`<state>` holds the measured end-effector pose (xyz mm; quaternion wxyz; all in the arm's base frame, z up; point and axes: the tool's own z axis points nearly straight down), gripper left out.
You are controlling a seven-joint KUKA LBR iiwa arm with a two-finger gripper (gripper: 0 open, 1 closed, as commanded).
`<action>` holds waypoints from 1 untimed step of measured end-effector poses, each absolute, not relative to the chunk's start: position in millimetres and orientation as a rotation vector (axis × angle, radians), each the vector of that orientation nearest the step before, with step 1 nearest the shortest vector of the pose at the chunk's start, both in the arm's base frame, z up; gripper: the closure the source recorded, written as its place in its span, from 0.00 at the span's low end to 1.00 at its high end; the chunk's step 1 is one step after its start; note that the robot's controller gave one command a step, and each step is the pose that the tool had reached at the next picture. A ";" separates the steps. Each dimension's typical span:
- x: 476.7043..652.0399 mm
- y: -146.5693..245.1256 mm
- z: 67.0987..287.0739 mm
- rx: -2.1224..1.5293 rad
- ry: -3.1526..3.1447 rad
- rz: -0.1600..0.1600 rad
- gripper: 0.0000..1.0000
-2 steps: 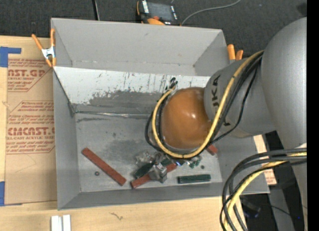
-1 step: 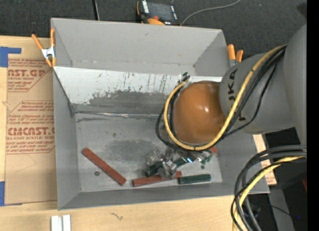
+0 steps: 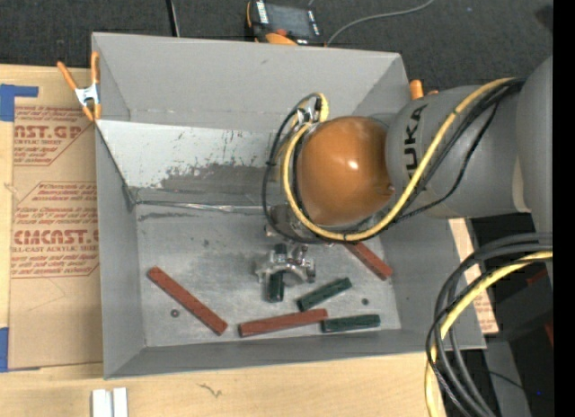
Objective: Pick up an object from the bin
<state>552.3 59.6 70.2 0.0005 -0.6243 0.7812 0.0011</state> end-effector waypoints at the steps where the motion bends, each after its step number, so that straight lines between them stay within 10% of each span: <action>1: 534.6 40.8 207.4 -2.185 2.248 -0.005 1.00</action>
Offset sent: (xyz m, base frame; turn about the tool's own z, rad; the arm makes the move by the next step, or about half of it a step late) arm -0.0188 -0.0196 0.1339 -0.1964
